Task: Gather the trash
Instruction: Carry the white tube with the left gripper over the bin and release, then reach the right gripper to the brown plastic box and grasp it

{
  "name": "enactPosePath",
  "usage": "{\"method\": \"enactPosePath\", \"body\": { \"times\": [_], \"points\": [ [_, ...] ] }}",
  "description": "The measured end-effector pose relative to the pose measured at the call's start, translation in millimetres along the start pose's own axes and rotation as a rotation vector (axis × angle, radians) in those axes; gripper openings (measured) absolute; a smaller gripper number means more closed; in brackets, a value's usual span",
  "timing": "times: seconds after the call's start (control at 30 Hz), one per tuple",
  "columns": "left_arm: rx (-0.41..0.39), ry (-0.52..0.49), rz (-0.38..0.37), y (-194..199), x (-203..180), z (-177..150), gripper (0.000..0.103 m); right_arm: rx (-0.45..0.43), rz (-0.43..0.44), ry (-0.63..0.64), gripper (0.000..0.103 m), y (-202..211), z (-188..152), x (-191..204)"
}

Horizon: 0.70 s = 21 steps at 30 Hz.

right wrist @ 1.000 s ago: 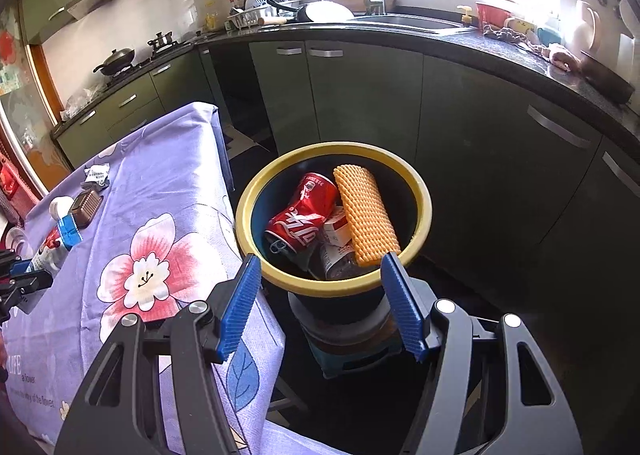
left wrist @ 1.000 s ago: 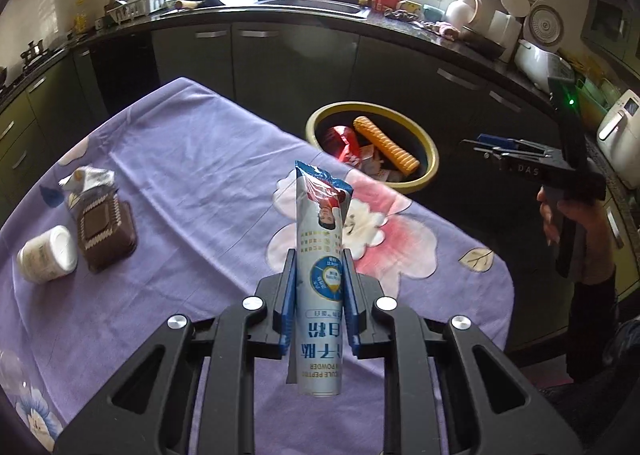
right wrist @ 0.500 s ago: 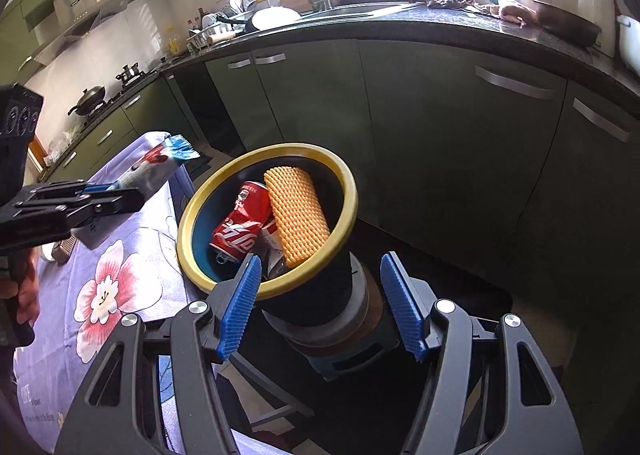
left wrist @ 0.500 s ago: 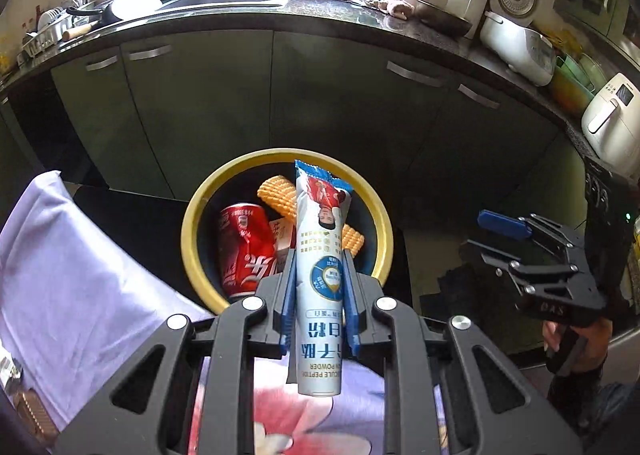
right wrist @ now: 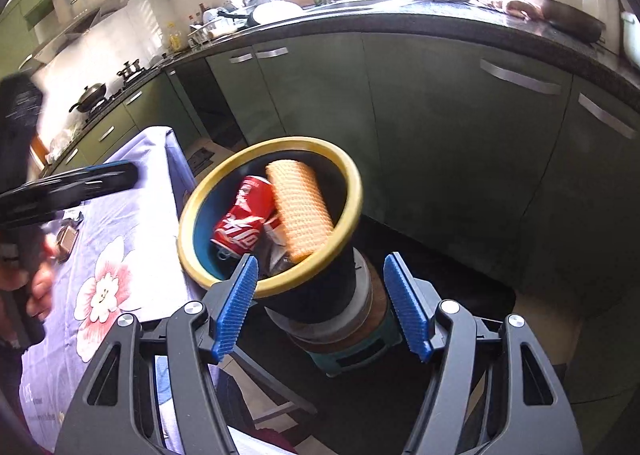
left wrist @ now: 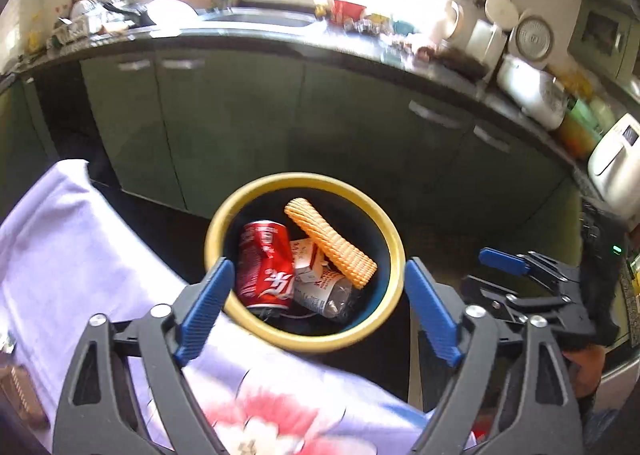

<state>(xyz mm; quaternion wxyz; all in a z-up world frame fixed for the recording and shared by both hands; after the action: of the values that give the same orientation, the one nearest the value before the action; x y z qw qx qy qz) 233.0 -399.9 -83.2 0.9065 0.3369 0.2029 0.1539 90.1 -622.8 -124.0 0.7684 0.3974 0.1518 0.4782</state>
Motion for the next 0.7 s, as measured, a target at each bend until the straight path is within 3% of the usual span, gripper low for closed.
{"method": "enactPosePath", "body": {
  "times": [0.17,0.4,0.53,0.7],
  "points": [
    [-0.179,0.062,0.048,97.1,24.4,-53.6,0.092,0.004,0.072,0.101,0.066,4.8,2.2,43.7],
    [-0.363,0.089,0.316,221.3,64.3,-145.6,0.096,0.035,0.223,0.323,0.067,8.0,15.8,150.4],
    [-0.384,0.142,0.377,256.8,91.0,-185.7,0.096,0.051,0.288,0.449,0.067,5.0,22.9,226.1],
    [-0.349,0.159,0.336,264.2,109.7,-219.0,0.096,0.069,0.528,0.658,0.069,-4.6,24.5,330.4]
  ]
}}
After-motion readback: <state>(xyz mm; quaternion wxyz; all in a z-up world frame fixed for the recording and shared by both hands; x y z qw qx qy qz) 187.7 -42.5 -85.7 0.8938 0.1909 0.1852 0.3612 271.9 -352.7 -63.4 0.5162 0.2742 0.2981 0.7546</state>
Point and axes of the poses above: each gripper's, at about its wrist camera, not at the fingertips, and y roughly against the way its jaws point, x to its left, z to its top, the point moved 1 cm from there along -y, roughly the way its jaws point, and after that the axes turned 7 degrees about -z, right-handed, at the moved point
